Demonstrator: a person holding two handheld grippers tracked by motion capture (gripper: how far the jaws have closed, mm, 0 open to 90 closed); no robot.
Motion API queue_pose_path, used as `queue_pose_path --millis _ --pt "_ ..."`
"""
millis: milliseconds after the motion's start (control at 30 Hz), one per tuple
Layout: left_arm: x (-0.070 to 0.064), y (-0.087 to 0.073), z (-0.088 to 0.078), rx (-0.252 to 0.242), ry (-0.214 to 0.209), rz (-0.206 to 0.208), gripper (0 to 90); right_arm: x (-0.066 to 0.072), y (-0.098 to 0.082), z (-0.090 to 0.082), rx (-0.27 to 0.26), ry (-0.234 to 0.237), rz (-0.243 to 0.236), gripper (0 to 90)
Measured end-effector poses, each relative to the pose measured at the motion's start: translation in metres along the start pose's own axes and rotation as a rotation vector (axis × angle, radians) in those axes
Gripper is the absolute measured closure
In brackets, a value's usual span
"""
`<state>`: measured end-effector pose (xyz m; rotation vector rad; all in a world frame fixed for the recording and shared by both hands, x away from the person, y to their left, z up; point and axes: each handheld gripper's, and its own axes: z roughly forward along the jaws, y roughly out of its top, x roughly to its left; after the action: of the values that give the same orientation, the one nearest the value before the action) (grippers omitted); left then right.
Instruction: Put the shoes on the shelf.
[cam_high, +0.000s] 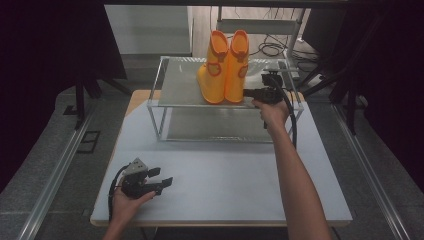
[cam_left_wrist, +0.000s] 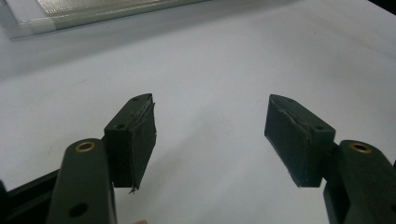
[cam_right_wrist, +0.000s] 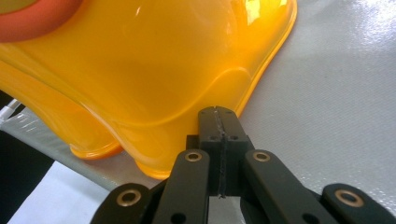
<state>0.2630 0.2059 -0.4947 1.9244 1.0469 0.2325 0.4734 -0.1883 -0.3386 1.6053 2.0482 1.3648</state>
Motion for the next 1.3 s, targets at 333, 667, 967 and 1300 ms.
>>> queue_pose_path --millis 333,667,967,1300 --pt "-0.0002 0.0001 0.0003 0.002 0.001 0.003 33.6 0.0049 -0.0012 0.0023 0.001 0.016 -0.006 89.9" --pt "-0.0002 0.0001 0.0006 0.002 0.001 0.003 33.7 0.0029 -0.0028 0.0024 -0.011 0.027 0.008 89.9" --pt "-0.0008 0.0001 0.0028 0.010 0.000 0.006 33.6 0.0043 -0.0030 0.0025 -0.010 0.020 0.005 89.9" --pt "-0.0006 0.0001 0.0014 0.003 0.000 0.003 33.6 -0.0039 -0.0045 -0.0044 -0.068 0.062 0.068 89.8"
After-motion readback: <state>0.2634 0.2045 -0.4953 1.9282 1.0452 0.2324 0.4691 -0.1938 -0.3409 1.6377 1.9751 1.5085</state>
